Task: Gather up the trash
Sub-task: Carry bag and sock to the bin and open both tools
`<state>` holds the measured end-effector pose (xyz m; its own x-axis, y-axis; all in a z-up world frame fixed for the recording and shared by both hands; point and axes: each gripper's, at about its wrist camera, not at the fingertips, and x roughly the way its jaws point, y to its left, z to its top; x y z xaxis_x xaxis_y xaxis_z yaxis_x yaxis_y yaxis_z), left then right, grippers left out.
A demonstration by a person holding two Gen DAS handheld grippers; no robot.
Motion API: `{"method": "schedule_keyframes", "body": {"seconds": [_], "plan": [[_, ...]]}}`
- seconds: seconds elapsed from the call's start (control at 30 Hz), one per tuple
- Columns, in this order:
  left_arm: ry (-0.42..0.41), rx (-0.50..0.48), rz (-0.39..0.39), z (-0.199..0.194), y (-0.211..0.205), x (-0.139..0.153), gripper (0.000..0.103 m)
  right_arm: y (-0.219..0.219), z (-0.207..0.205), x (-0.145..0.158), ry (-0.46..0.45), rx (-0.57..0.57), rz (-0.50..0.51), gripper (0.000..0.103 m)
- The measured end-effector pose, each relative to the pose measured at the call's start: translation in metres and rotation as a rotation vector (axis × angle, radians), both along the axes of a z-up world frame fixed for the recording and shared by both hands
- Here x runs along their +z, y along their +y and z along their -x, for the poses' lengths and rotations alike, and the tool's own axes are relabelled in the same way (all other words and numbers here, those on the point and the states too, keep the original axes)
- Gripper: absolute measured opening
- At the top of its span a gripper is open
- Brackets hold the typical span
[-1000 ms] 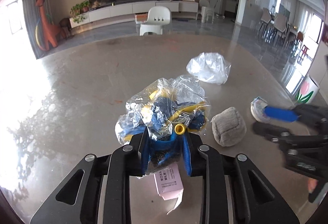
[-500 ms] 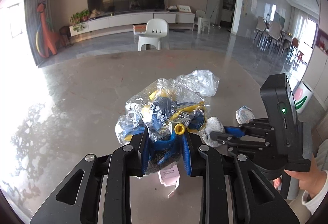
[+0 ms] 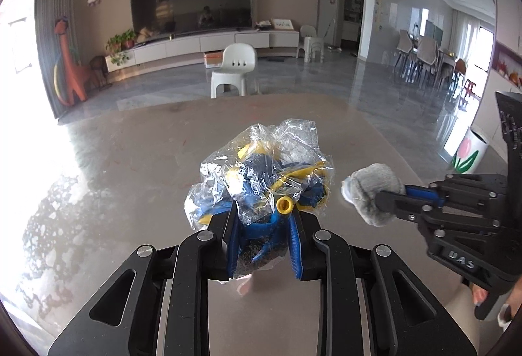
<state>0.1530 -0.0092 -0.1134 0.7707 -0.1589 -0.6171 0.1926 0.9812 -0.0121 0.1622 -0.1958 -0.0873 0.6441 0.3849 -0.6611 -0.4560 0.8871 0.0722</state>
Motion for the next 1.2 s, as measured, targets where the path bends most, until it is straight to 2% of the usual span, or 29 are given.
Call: {"method": "schedule_keyframes", "body": {"seconds": [0.23, 0.47, 0.83, 1.2], "plan": [[-0.025, -0.090, -0.002, 0.028, -0.042, 0.019, 0.024, -0.047, 0.047, 0.024, -0.055, -0.082, -0.008, 0.011], [-0.020, -0.209, 0.014, 0.048, -0.097, 0.025, 0.024, -0.101, 0.084, 0.023, -0.056, -0.195, 0.001, 0.011], [0.037, -0.443, 0.011, 0.076, -0.208, -0.001, 0.024, -0.200, 0.144, 0.005, -0.029, -0.425, 0.020, 0.011], [0.104, -0.677, -0.038, 0.109, -0.318, -0.026, 0.024, -0.268, 0.184, -0.016, -0.002, -0.620, 0.025, 0.011]]}}
